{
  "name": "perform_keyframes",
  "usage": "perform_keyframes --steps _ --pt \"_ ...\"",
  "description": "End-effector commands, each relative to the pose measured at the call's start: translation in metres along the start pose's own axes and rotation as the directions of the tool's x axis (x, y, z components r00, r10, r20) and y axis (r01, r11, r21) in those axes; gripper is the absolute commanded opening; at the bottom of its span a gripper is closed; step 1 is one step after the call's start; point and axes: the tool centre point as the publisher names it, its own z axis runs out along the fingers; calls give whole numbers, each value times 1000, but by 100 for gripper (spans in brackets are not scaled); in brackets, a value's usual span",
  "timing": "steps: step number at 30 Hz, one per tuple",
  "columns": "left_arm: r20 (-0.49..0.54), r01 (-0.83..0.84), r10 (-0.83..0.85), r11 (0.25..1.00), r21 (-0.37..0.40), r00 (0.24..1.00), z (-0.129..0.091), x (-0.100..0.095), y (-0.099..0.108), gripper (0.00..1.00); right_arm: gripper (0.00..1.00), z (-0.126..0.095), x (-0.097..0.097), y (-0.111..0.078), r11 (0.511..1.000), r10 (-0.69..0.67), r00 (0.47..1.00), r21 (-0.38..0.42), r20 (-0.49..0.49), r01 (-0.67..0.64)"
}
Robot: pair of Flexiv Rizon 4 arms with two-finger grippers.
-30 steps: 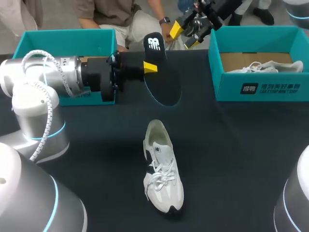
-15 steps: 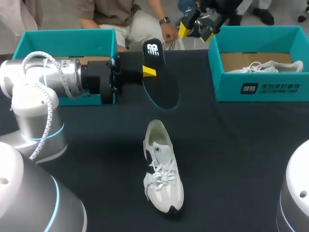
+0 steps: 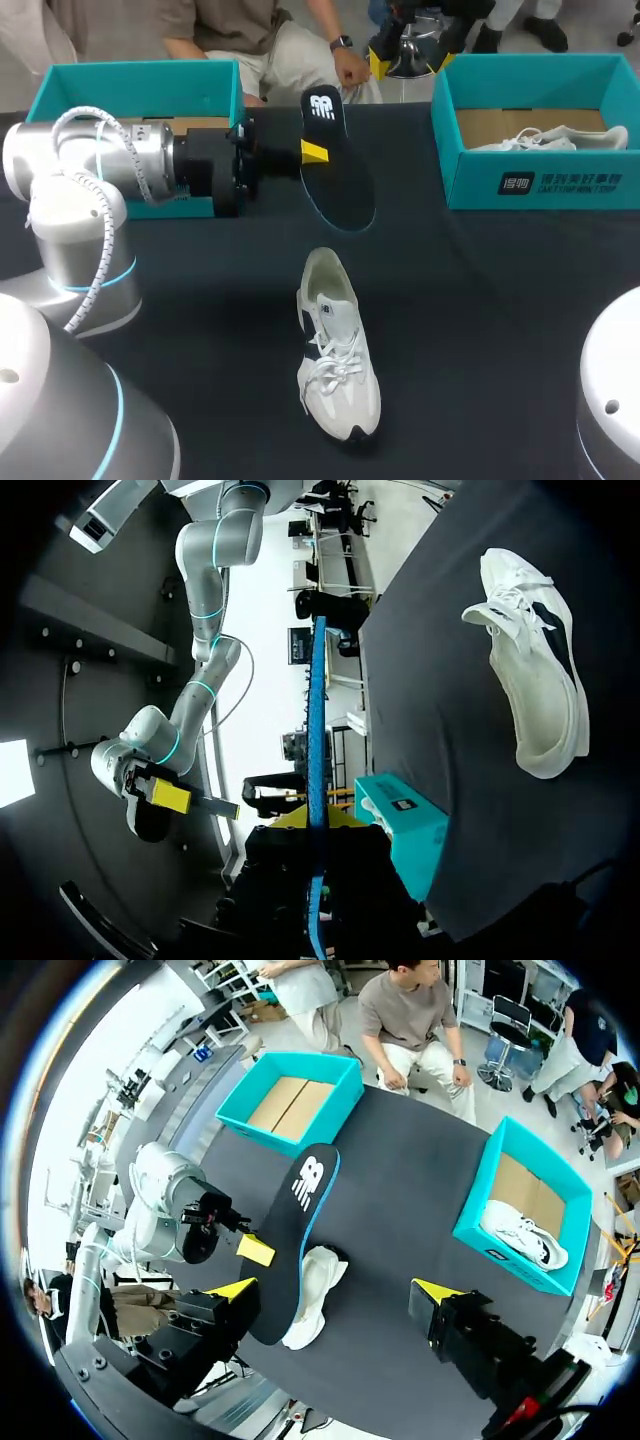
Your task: Take the shoe out of the shoebox, open the shoe tongue, remove and reinsert the insole, then place the shoe into the shoebox
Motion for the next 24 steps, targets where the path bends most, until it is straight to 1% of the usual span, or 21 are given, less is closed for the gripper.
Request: perform_keyframes --steps 1,6,11,17,20,24 --pt "-8 -1 1 1000 -4 1000 3 0 -2 0 100 -8 6 -3 1000 6 992 -12 128 -5" --pt "-25 4 -4 1000 -9 1000 1 6 -2 0 100 -22 10 -6 1000 12 989 -26 148 -8" --pt "-41 10 -10 1000 -15 999 -3 13 -3 0 100 -30 12 -9 1000 15 988 -24 152 -12" --pt "-54 19 -20 1000 -23 998 -5 18 -3 0 100 -32 15 -9 1000 19 991 -3 134 -19" --pt "-56 18 -20 1000 -26 998 -5 19 -3 0 100 -31 16 -8 1000 19 991 21 134 -22" --pt "-61 17 -18 999 -28 998 -5 20 -2 0 100 -32 19 -5 1000 18 989 17 146 -21"
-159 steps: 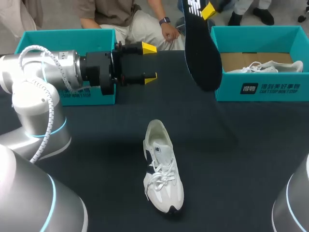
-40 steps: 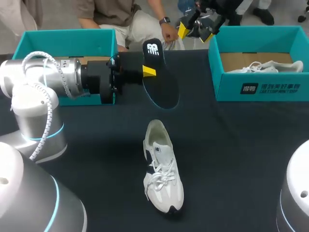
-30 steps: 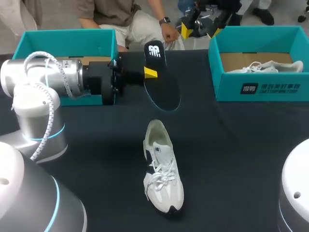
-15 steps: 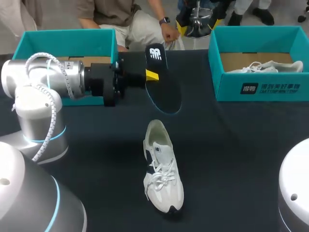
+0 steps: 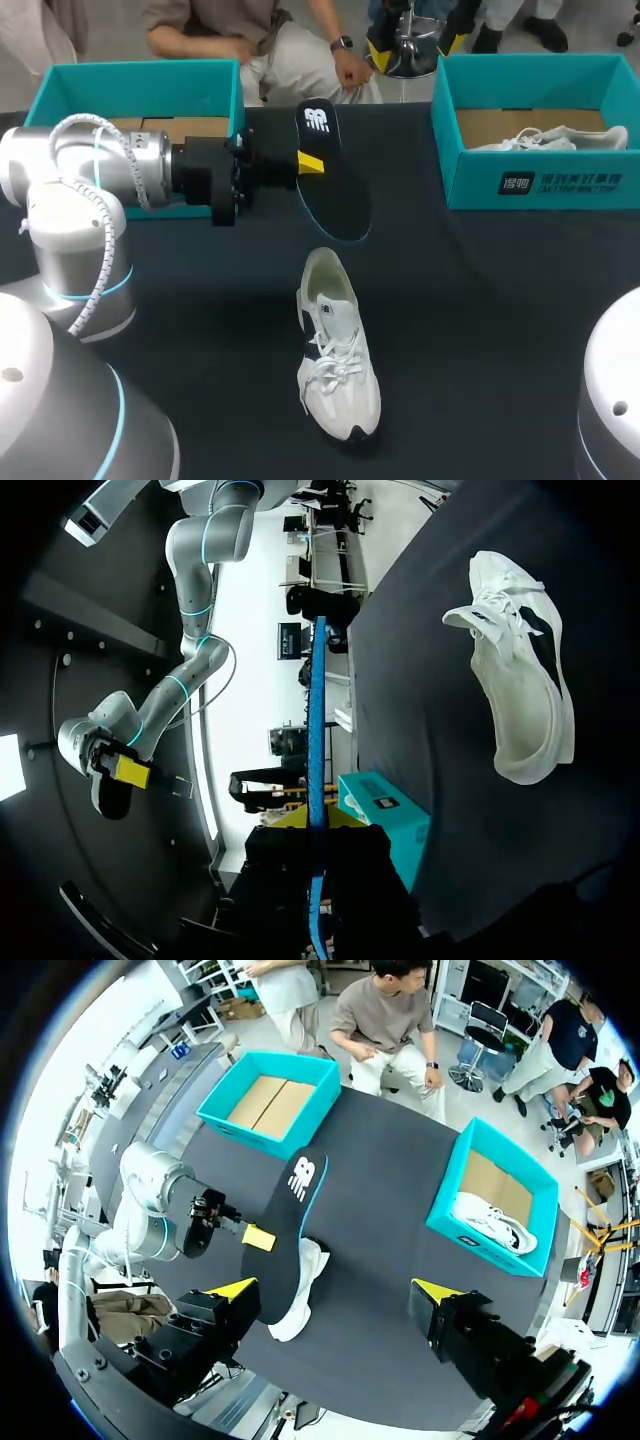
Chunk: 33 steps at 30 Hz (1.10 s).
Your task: Take the shoe out of the shoebox, open the shoe tongue, remove and reinsert the insole, then place the shoe into the shoebox
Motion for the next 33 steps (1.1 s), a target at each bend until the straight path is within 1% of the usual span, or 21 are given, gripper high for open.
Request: perform_keyframes --steps 1,6,8,10,33 --pt "-6 -2 2 1000 -3 1000 2 1 0 0 100 -3 5 6 1000 3 1000 10 21 -3" --pt "-12 0 0 1000 1 1000 4 3 1 0 100 -10 8 5 1000 8 999 8 39 -8" --pt "-20 1 0 1000 8 1000 4 4 2 0 100 -13 9 5 1000 16 998 21 61 -18" --pt "-33 -18 18 1000 4 999 5 4 3 0 100 -13 9 5 1000 16 998 21 61 -18" --pt "-33 -18 18 1000 4 999 5 4 3 0 100 -13 9 5 1000 16 998 21 61 -18"
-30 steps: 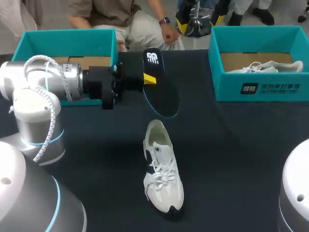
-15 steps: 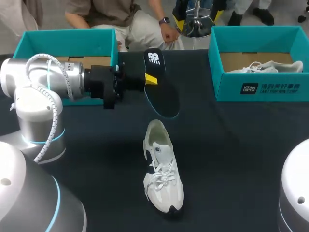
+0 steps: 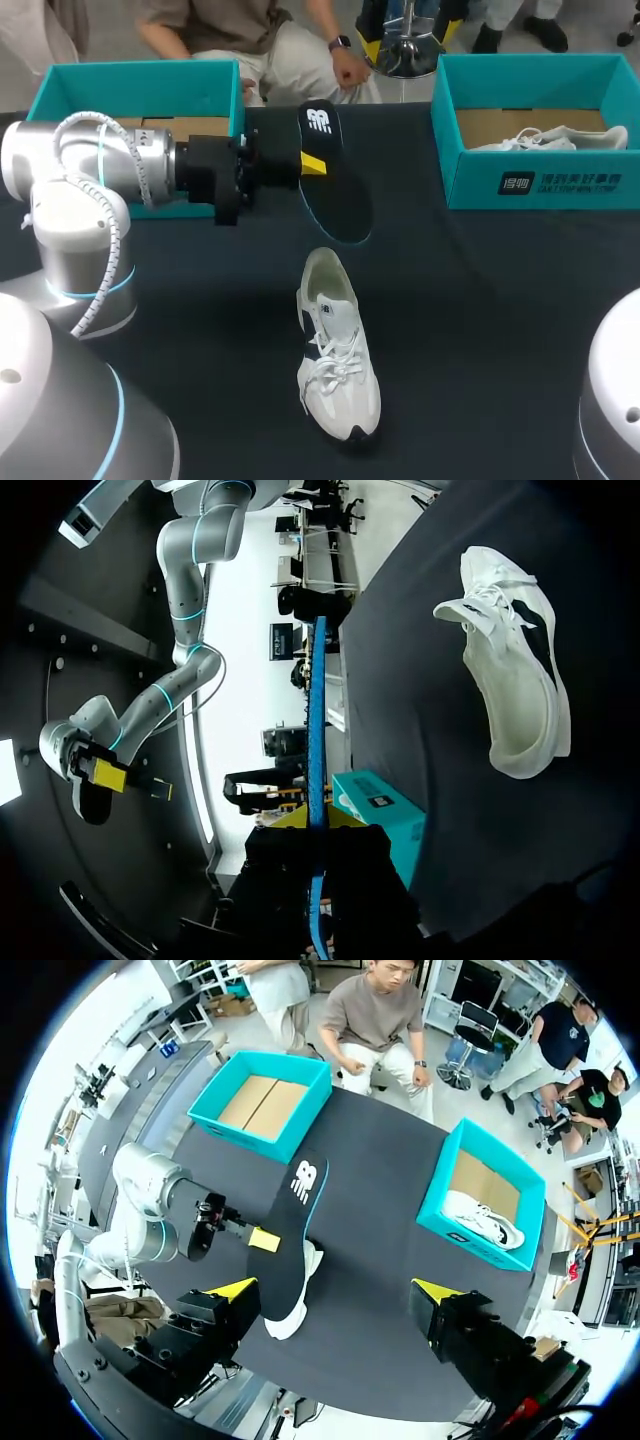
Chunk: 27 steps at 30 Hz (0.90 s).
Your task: Take the shoe out of the shoebox, open the shoe tongue, remove and reinsert the insole, then place the shoe into the shoebox
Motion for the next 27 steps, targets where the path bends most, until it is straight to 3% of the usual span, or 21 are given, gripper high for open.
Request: perform_keyframes --steps 1,13,18,27 --pt "-3 -1 1 1000 1 1000 1 0 1 0 100 0 0 1 1000 0 1000 2 -1 0" --pt "47 338 -339 941 14 940 -9 -12 -8 0 100 0 0 1 1000 0 1000 2 -1 0" --pt "-16 487 -487 873 10 873 -9 -19 -10 0 100 0 0 1 1000 0 1000 2 -1 0" --pt "-23 656 -657 752 64 754 -13 -24 -13 0 100 0 0 1 1000 0 1000 2 -1 0"
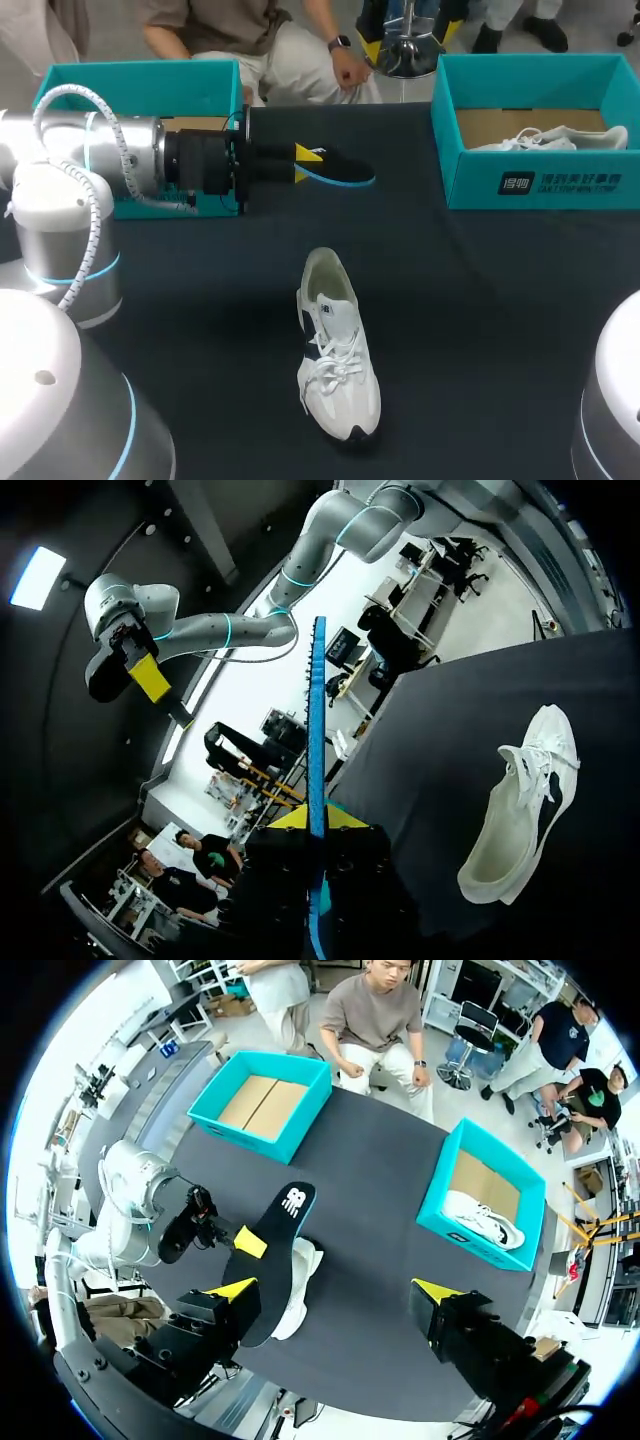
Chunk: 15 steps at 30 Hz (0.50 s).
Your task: Take the shoe out of the shoebox, open the shoe tongue, remove and reinsert the insole, then place the shoe into the shoebox
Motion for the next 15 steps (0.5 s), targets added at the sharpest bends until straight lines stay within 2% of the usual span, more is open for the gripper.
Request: perform_keyframes --steps 1,3,5,6,8,9,13,14,15 --pt "-2 80 -80 996 37 997 -3 -2 3 0 100 0 0 1 1000 0 1000 3 0 0" --pt "-10 129 -129 991 25 992 -3 -2 5 0 100 0 0 1 1000 0 1000 3 0 0" --pt "3 200 -201 978 49 980 -4 -3 9 0 100 0 0 1 1000 0 1000 3 0 0" --pt "3 226 -226 974 31 974 -4 -3 9 0 100 0 0 1 1000 0 1000 3 0 0" --pt "11 273 -274 960 56 962 -4 -3 8 0 100 0 0 1 1000 0 1000 3 0 0" --pt "5 295 -295 955 26 955 -3 -4 8 0 100 0 0 1 1000 0 1000 3 0 0" --pt "23 344 -345 937 57 938 -3 -5 8 0 100 0 0 1 1000 0 1000 3 0 0" --pt "38 300 -304 949 97 952 -3 -6 6 0 100 0 0 1 1000 0 1000 3 0 0" --pt "38 300 -304 949 97 952 -3 -6 6 0 100 0 0 1 1000 0 1000 3 0 0"
